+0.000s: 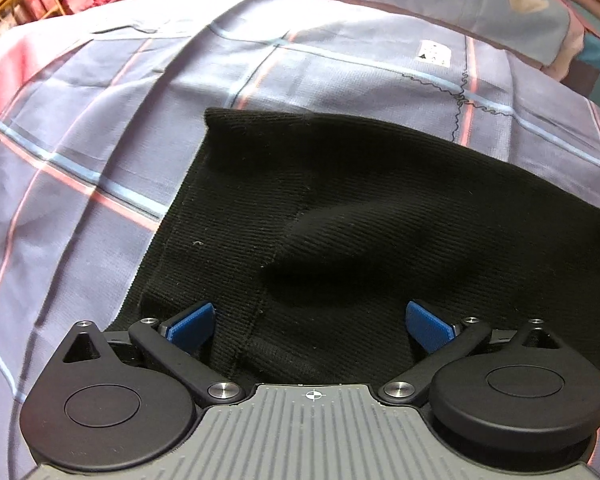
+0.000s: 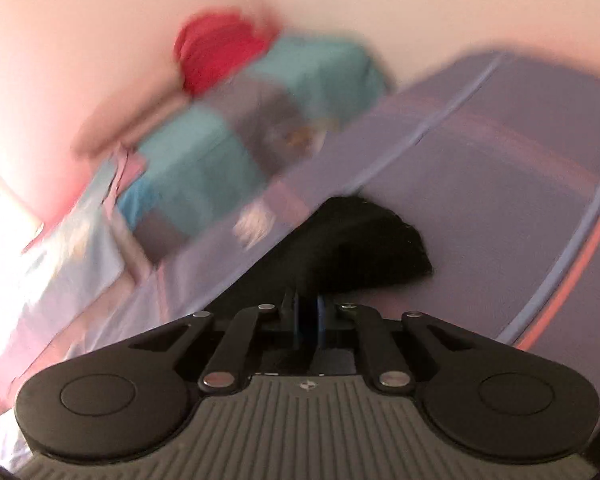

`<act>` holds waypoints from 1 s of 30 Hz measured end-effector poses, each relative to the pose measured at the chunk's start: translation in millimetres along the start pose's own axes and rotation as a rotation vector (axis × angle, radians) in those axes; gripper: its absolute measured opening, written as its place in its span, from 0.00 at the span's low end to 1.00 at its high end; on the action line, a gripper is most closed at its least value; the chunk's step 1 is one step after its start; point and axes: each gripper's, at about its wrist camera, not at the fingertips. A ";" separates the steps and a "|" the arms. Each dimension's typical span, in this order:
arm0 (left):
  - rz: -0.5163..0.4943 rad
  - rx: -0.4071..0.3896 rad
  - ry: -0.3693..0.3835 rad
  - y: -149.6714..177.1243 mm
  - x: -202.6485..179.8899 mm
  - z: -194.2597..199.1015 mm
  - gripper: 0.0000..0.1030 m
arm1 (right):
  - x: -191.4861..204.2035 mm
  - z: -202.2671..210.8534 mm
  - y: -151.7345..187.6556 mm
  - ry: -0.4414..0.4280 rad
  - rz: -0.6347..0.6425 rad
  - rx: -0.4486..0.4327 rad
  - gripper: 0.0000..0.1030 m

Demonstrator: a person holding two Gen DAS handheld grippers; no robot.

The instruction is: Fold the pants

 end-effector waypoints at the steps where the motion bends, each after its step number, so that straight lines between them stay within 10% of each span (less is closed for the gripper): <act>1: -0.008 -0.002 -0.005 -0.2 -1.3 -0.1 1.00 | -9.5 -7.5 1.3 -0.002 -0.027 0.050 0.12; 4: -0.003 -0.004 -0.010 -3.5 -0.6 -2.8 1.00 | -5.4 0.0 0.6 -0.007 0.025 0.058 0.20; 6: -0.010 -0.008 -0.012 -6.3 -3.6 -5.2 1.00 | 7.7 19.0 2.3 0.142 0.067 -0.032 0.42; 8: -0.013 -0.015 -0.011 -5.6 -4.1 -5.3 1.00 | 37.1 39.7 19.3 0.214 0.185 -0.123 0.42; 14: -0.024 -0.021 -0.005 -1.2 -2.6 -2.3 1.00 | 116.0 47.3 116.8 -0.350 0.443 0.249 0.50; 16: -0.044 -0.014 0.005 -1.0 -0.1 0.2 1.00 | 112.0 36.3 124.7 -0.290 0.452 0.256 0.35; 17: -0.050 -0.010 0.006 -0.3 2.7 4.0 1.00 | 102.4 38.4 117.1 -0.244 0.394 0.231 0.08; 19: -0.054 -0.029 -0.003 6.4 11.7 17.1 1.00 | 89.8 51.5 103.9 -0.052 0.343 0.166 0.13; 21: -0.052 -0.058 0.008 20.3 23.5 35.0 1.00 | 84.1 82.5 101.6 0.043 0.412 0.073 0.48; 24: -0.039 -0.063 0.055 47.1 40.3 52.3 1.00 | 63.6 131.9 110.3 0.001 0.417 0.064 0.50; 30: -0.131 -0.044 0.033 87.4 38.3 47.8 1.00 | -12.8 156.5 109.7 0.276 0.375 0.051 0.51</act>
Point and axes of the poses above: each gripper's, at about its wrist camera, not at the fingertips, and z roughly against the way its jaws point, x to its left, y to its underside, and after that the axes turned 4 degrees about -y, right-handed
